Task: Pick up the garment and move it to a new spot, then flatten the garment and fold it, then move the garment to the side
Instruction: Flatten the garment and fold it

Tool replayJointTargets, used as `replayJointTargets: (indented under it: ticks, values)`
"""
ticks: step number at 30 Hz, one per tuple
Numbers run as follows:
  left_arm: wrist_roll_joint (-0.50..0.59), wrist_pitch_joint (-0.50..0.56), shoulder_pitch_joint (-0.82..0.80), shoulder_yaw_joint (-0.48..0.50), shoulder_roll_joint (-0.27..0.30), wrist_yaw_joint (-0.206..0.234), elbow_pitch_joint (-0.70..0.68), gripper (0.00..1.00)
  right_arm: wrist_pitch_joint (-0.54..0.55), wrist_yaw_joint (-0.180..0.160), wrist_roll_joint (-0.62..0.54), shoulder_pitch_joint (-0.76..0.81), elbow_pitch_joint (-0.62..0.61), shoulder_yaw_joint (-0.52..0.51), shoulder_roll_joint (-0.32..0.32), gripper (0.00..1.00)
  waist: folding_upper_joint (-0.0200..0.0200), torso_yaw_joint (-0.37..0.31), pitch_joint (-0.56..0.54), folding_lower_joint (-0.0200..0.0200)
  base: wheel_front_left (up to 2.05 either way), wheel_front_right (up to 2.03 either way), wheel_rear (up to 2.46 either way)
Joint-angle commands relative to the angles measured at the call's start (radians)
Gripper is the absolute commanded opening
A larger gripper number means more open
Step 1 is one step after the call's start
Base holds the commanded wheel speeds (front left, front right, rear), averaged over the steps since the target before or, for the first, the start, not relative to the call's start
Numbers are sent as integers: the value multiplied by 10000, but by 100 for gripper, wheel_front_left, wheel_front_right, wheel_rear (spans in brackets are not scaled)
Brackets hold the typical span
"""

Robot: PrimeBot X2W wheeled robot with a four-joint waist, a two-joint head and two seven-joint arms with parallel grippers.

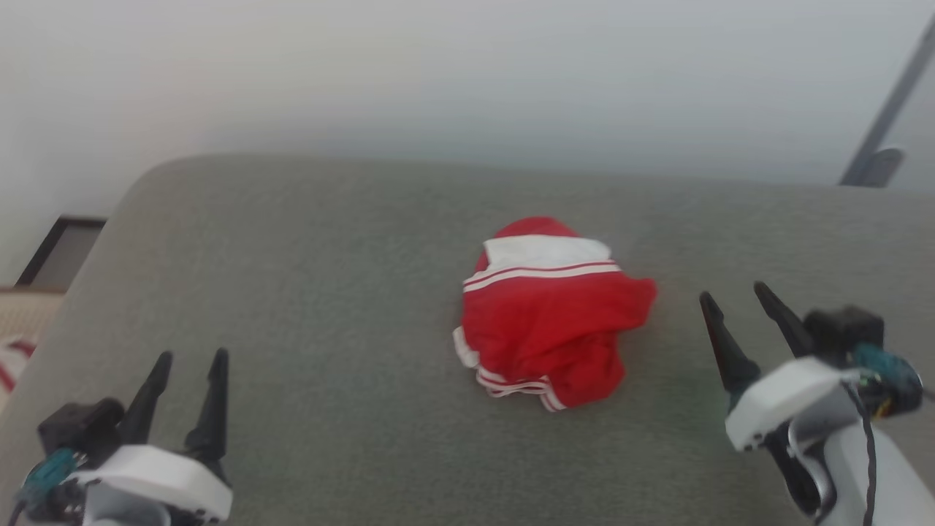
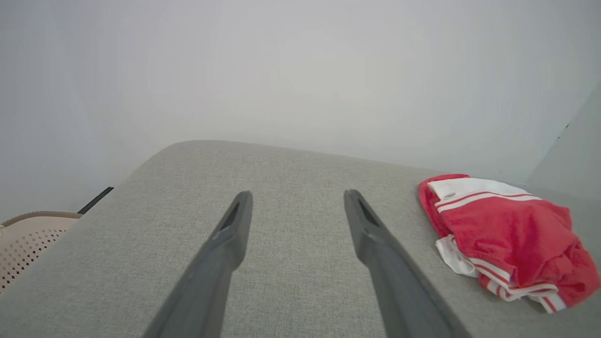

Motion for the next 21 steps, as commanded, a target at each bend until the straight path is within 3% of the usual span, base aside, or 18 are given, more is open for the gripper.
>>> replayJointTargets:
  ticks: [1, 11, 19, 20, 21]
  values:
    - [174, 10, -246, -86, -69, -64, -32, 100, 243, 0, 170, -354, 208, 114, -78, 100, 0, 459, 428, -1, 0, 0, 0]
    - [284, -14, -1325, -607, -472, -426, 165, 100, 2344, 0, 769, -2085, 1629, 840, -598, 100, 0, 1594, 1593, -1, 0, 0, 0]
    - [373, -77, -1831, -760, -702, -670, 595, 100, 3827, 0, 932, -2754, 2917, 1060, -638, 100, 0, 1988, 1933, -1, 0, 0, 0]
    - [377, -84, -1868, -758, -722, -704, 651, 100, 3992, 0, 919, -2822, 3082, 1087, -618, 83, 0, 2005, 1938, -1, 0, 0, 0]
    - [382, -87, -1894, -746, -728, -715, 708, 100, 4128, 0, 876, -2874, 3246, 1053, -612, 34, 0, 2013, 1939, -1, 0, 0, 0]
